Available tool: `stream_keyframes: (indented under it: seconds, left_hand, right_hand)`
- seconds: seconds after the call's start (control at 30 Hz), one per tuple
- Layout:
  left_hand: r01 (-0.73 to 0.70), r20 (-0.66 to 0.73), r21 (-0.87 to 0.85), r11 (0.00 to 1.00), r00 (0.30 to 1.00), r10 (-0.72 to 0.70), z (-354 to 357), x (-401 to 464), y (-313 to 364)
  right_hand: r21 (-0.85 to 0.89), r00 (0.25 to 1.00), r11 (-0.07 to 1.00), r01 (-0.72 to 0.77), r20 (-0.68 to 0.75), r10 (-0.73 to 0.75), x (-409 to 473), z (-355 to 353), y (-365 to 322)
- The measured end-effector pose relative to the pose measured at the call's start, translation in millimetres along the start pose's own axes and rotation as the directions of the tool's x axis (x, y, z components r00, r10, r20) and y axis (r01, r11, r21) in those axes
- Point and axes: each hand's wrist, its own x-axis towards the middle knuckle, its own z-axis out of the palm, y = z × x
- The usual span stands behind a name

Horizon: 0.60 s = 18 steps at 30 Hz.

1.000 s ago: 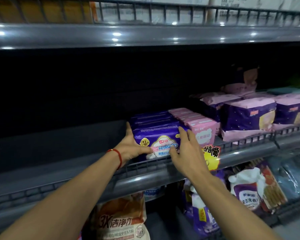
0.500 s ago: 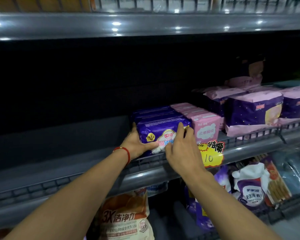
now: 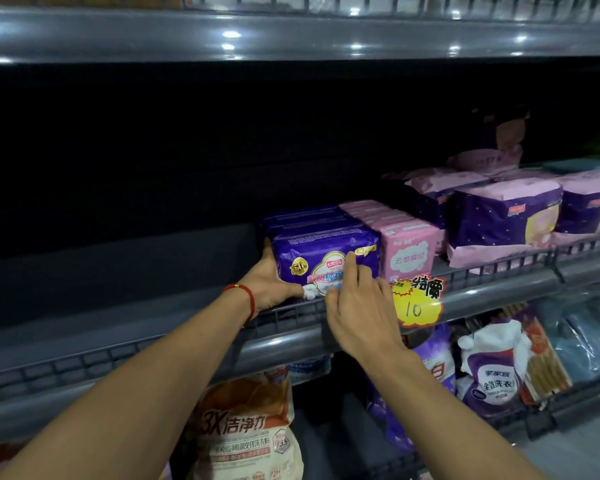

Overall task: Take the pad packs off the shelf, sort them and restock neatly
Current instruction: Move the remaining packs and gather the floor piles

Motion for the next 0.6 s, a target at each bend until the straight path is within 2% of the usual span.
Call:
stream_keyframes:
  seconds: [0.17, 0.27, 0.37, 0.4, 0.47, 0.53, 0.6]
  left_hand:
    - [0.057, 0.036, 0.036, 0.998, 0.998, -0.058, -12, -1, 4]
    - [0.062, 0.048, 0.043, 0.997, 0.997, -0.064, -32, -17, 21]
    - [-0.023, -0.124, 0.079, 0.997, 0.992, 0.033, -46, -56, 41]
    - [-0.077, -0.228, 0.129, 0.989, 0.968, 0.106, -50, -75, 44]
    - [-0.211, -0.408, 0.217, 0.953, 0.867, 0.285, -51, -125, 38]
    - [-0.292, -0.482, 0.231, 0.928, 0.794, 0.370, -45, -181, 19]
    - [-0.251, -0.486, 0.192, 0.949, 0.815, 0.314, -27, -237, -16]
  right_hand:
    - [0.050, 0.997, 0.998, 0.031, 0.065, -0.035, -6, -10, 4]
    - [0.050, 0.989, 0.991, 0.126, 0.067, -0.130, -23, -29, 4]
    - [0.057, 0.960, 0.961, 0.270, 0.061, -0.273, -50, -48, 2]
    - [0.079, 0.950, 0.951, 0.298, 0.072, -0.304, -62, -52, 0]
    - [0.115, 0.933, 0.939, 0.325, 0.123, -0.338, -88, -53, -5]
    - [0.118, 0.904, 0.933, 0.340, 0.232, -0.359, -117, -46, -13]
    - [0.098, 0.841, 0.942, 0.321, 0.427, -0.331, -147, -29, -22]
